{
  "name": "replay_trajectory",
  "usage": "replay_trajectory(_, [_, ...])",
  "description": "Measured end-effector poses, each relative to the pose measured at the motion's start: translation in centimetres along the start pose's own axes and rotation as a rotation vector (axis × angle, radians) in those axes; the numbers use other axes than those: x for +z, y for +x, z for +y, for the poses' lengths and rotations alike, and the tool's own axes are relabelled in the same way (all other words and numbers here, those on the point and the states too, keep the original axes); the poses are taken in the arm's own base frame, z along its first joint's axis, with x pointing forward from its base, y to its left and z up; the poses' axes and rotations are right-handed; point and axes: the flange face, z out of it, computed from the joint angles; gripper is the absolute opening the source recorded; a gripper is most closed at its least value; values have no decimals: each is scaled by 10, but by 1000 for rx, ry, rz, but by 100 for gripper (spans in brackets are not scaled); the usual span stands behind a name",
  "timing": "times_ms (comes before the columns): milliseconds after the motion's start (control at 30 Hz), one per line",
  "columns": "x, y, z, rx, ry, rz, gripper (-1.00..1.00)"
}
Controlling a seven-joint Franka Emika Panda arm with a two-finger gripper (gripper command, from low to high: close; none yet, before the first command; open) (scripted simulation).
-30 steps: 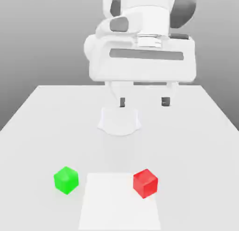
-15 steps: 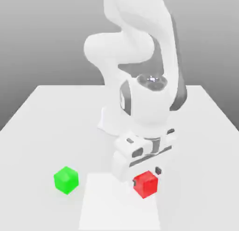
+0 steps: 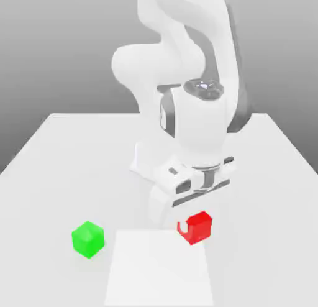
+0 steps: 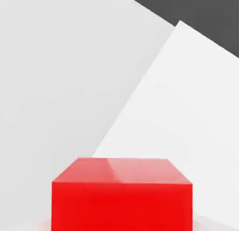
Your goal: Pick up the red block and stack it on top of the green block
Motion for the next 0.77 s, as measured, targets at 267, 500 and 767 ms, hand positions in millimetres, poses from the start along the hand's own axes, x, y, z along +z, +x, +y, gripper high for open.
replay_trajectory(267, [-20, 39, 126, 662, -6, 3, -100])
replay_trajectory(500, [-18, 41, 205, 1093, 5, -5, -100])
replay_trajectory(767, [29, 40, 208, 1110, 5, -5, 100])
